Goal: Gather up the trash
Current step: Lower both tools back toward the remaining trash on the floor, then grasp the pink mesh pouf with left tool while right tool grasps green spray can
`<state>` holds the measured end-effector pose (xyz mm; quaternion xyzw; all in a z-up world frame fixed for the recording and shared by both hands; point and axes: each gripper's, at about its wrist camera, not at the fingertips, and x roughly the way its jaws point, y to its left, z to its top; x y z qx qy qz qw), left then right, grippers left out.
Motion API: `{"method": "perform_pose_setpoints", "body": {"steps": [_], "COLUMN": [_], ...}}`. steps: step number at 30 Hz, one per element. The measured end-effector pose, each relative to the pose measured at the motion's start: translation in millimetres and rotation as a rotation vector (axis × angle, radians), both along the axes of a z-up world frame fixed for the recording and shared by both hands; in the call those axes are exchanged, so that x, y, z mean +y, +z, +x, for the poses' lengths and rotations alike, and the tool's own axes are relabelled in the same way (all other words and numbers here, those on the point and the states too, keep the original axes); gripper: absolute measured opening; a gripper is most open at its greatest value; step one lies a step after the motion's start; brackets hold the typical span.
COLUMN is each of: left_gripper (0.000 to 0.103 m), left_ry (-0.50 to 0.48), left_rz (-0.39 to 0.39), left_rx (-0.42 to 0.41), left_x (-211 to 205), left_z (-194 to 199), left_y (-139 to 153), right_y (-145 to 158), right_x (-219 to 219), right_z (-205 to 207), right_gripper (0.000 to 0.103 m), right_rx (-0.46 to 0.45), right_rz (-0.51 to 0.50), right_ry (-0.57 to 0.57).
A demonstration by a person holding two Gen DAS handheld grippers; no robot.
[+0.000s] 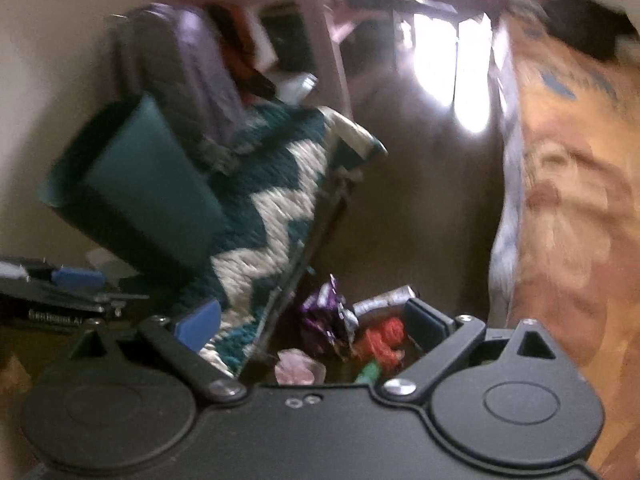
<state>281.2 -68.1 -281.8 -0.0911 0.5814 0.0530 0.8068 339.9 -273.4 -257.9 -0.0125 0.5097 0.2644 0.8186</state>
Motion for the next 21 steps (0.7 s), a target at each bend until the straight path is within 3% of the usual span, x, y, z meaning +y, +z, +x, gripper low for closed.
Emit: {"method": "perform_pose_setpoints", "body": {"steps": [6,14,21], "left_gripper": [0.086,0.086,0.086], "left_ry": [-0.032,0.026,0.025], "left_rz": [0.024,0.063,0.045], "left_rx": [0.044,0.125,0.187], "left_x": [-20,-20,-27], "left_z": [2,2,6], "left_y": [-91,-213,-322], "right_y": [-94,-208,-319], "right_x": [-14,-9,7], "right_z": [1,2,10], "right_gripper": [0.098,0.098,0.094], "right_rx": [0.062,0.133,0.203], "right_rz": [-0.020,-0.052,-0.089], "right_ry": [-0.114,-0.155,-0.155]}}
